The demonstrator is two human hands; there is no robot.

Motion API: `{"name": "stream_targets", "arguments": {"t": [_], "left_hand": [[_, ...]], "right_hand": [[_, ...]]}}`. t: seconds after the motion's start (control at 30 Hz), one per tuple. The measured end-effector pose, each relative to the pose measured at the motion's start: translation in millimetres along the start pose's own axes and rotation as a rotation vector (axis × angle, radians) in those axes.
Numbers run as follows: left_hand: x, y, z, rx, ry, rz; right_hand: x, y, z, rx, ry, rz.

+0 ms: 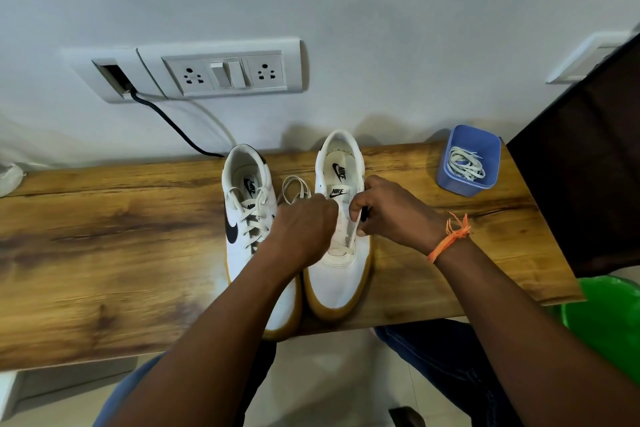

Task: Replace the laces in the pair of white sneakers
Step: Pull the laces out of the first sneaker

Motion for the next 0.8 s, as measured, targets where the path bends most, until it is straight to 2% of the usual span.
{"name": "stream_targets", "arguments": {"t": [0.2,0.33,0.5,0.6,0.67,0.8], "left_hand": [[-36.6,-0.7,-23.6,0.107,0.190,-0.214],[-33.1,12.6,-3.9,-0.149,-0.014,-0.231],[-14.5,29.2,23.5,-0.183,-0.160,-0.208],[-9.2,39.2,35.8,-0.276,-0.164,-0.175],[-8.6,46.6,38.7,-0.250,-0.074,-0.191],[-12.1,59.5,32.1,-0.042,0.278,-0.292]], "right_hand": [[2.2,2.1,-0.5,0.031,-0.009,-0.009],[4.5,3.4,-1.7,0.087,0.048,0.057],[6.1,3.9,-3.3,0.069,0.049,0.124],[-4.1,10.4,-1.2,0.065,0.008,0.109],[-14.8,14.7,8.2,0.034,-0.018,0.084],[-25.6,18.0,27.9,0.088,-0.007,0.084]]}}
Point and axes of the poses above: each hand's wrist, its own y-axis away from the middle knuckle, its own z-axis out of the palm, x = y × z, the point moved 4 cm from there along -y, towards the middle knuckle, and after that the axes turned 11 degrees about -z, right-handed, at the moved point
